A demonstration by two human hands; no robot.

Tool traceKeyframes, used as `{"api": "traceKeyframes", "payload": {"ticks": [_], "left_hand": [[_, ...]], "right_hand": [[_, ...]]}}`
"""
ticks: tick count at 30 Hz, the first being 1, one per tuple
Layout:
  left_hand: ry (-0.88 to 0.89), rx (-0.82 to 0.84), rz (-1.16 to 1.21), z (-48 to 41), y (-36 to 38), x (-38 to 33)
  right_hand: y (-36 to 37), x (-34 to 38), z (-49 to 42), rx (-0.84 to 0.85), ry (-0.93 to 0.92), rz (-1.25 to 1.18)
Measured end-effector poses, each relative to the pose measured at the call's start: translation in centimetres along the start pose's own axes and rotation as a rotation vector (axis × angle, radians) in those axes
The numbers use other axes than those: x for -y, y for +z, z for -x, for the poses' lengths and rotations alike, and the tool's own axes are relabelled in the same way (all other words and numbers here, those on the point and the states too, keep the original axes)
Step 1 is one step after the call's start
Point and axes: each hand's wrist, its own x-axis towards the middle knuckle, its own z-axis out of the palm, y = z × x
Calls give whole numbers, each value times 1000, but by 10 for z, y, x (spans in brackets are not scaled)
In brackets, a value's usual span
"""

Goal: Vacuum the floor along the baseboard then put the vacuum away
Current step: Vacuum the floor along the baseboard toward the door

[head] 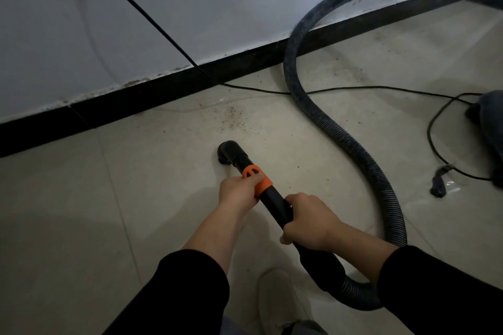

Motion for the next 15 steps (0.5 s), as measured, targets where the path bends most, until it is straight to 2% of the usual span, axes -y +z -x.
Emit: {"api": "traceKeyframes", "payload": {"ticks": [15], "left_hand": [[-8,178,33,-2,44,9]], "right_hand": [[-20,-35,5,-83,150,-58]]}}
